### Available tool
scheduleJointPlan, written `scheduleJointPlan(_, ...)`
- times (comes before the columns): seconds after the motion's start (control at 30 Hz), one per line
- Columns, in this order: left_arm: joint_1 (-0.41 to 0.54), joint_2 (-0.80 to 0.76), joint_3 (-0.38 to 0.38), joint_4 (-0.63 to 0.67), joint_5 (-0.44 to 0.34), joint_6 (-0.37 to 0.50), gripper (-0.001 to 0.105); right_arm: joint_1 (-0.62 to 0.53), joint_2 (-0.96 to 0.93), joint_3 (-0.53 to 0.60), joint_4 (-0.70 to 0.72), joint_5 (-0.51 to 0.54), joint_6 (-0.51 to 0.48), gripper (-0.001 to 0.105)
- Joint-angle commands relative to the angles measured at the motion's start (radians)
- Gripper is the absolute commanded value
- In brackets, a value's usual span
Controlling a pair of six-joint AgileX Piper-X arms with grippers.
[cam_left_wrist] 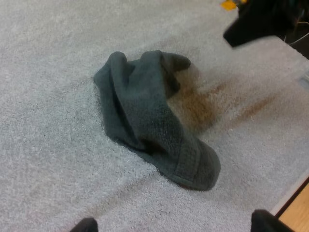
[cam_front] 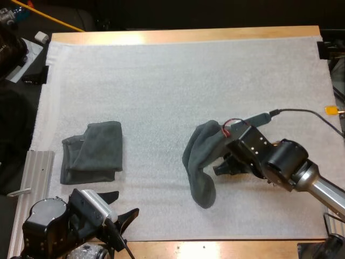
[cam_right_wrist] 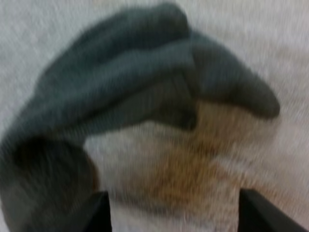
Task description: Pick towel from pile, fold and stack
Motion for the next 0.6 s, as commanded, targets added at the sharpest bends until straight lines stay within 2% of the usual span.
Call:
scheduleJointPlan(0.0,-0.006,0.0,-0.006,-0.005,0.004,-0.006,0.062,-0.005,-0.005,0.078,-0.021,-0.036,0.009,0.053)
scheduleJointPlan(0.13,-0.004,0.003,-0.005,-0.003,0.007,-0.007,0.061,-0.007,-0.006,0.168,-0.067,-0.097,0.031,0.053)
scheduleJointPlan(0.33,-0.003,0.004,-0.006,0.001,0.006,-0.008,0.061,-0.004,-0.011,0.308,-0.229,-0.207,0.09,0.053)
scheduleJointPlan(0.57,-0.003,0.004,-0.007,0.013,0.006,-0.01,0.061,-0.025,0.012,0.404,-0.4,-0.244,0.156,0.053)
